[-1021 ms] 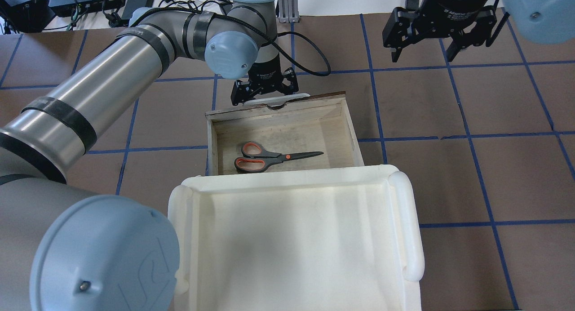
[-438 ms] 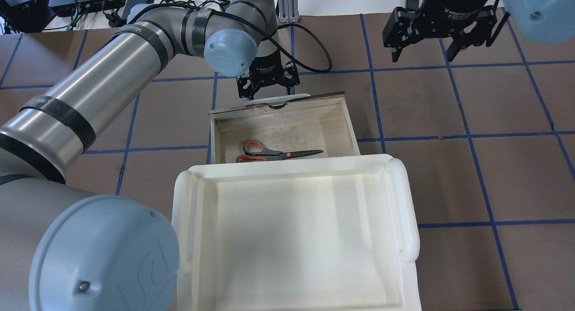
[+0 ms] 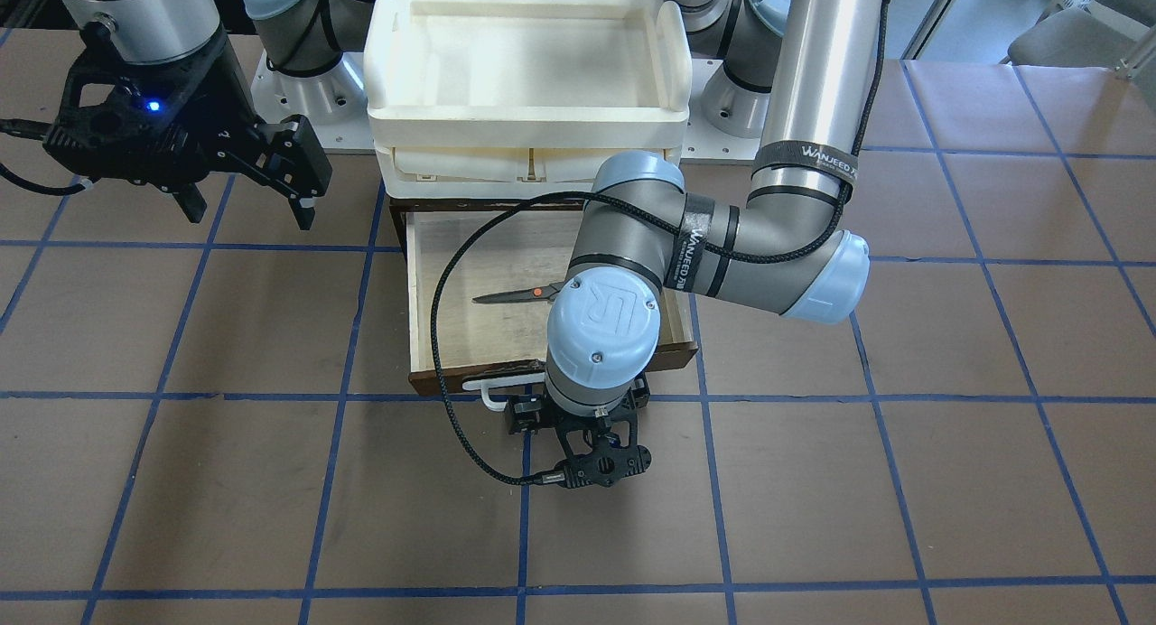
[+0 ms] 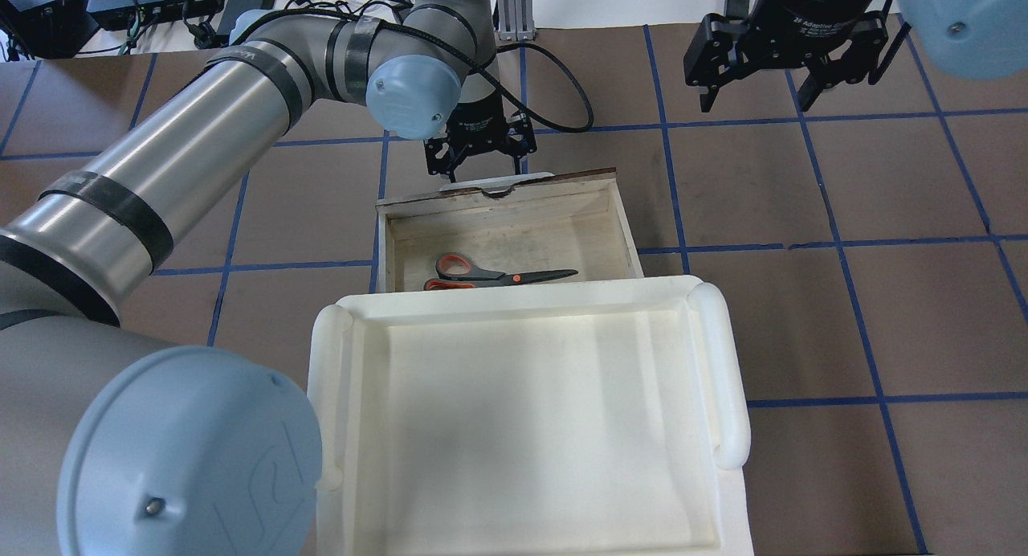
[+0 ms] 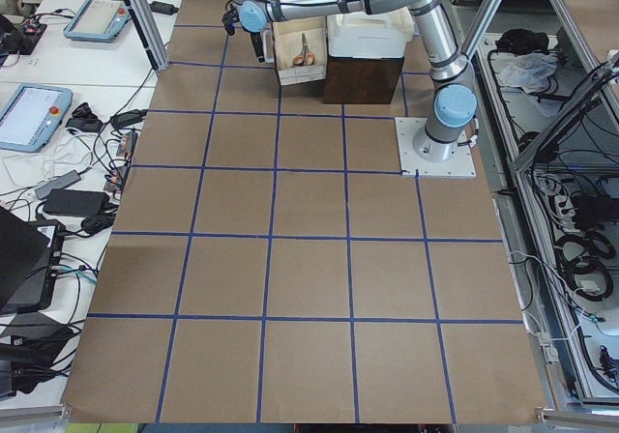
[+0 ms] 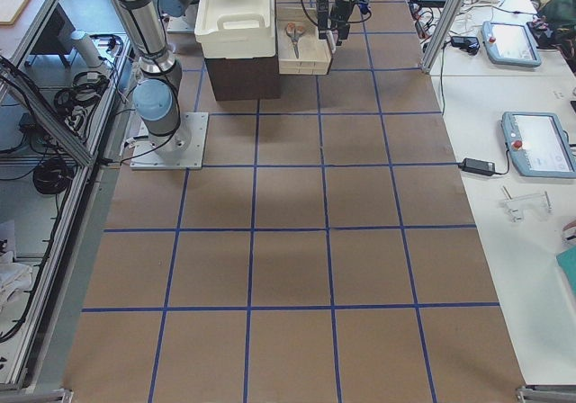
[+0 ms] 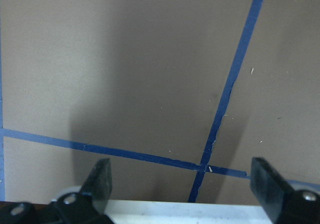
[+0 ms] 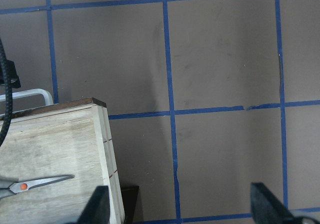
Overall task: Put scissors in drawer and close it
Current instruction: 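Lower the left gripper behind the drawer front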
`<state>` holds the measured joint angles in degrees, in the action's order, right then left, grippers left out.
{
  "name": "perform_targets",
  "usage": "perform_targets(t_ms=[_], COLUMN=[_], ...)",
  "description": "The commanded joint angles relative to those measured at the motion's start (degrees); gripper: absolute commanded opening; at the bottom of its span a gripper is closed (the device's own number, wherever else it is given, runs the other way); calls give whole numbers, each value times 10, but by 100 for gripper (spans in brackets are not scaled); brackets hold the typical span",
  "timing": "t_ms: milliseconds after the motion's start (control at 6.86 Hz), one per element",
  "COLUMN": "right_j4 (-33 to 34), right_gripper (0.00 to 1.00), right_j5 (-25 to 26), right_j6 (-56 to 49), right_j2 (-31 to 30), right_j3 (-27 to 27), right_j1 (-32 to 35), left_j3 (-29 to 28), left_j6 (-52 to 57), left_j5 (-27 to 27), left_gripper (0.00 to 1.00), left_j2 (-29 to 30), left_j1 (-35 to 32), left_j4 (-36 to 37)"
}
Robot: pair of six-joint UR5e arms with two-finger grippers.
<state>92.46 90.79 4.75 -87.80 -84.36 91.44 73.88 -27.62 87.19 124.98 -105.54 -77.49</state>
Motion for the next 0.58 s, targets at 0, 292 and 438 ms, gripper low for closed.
perform_targets(t_ms=[0, 292, 438], right_j4=[0, 0, 1], right_gripper=[100, 100, 100], right_j5=[0, 0, 0], right_j6=[0, -1, 0], right_j2=[0, 0, 0], right_j3=[0, 0, 0], right_j1=[0, 0, 0], left_j3=[0, -1, -1], left_j6=[4, 11, 13], left_j5=[0, -8, -8], left_gripper=[100, 100, 100], left_j2=[-5, -17, -19], left_j1=[-5, -5, -5], left_j4=[-12, -35, -37])
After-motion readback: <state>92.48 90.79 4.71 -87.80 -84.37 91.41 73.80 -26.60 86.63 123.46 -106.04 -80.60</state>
